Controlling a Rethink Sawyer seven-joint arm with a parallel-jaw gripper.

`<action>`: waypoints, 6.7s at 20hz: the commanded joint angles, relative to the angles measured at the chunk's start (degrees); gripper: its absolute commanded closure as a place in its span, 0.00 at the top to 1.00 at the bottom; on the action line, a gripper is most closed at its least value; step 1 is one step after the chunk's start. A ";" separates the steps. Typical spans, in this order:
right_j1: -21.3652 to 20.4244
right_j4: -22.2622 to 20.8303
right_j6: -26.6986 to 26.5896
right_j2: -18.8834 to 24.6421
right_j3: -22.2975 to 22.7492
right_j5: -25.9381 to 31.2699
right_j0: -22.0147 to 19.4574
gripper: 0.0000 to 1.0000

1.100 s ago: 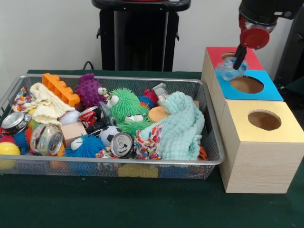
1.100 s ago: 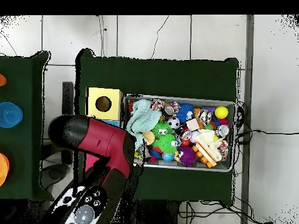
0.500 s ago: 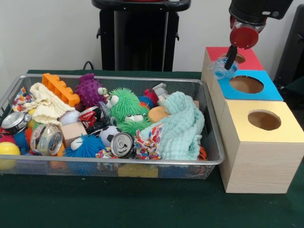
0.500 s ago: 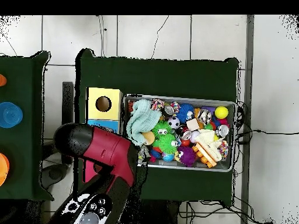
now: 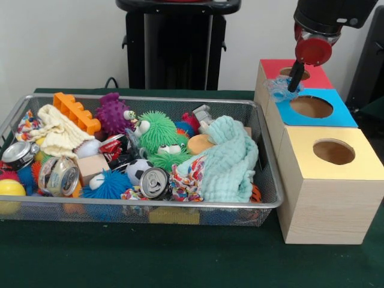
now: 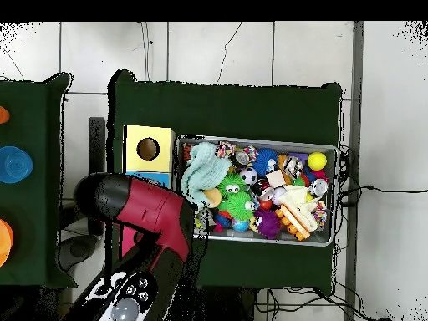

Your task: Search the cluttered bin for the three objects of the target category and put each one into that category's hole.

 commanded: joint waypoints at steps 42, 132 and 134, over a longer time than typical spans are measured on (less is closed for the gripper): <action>1.63 0.83 9.89 6.45 -6.48 7.78 -3.85 0.00; -5.76 -2.95 -14.12 10.87 -1.05 -1.62 -21.42 0.00; -6.37 -4.54 -15.87 12.37 0.29 -4.03 -23.16 0.00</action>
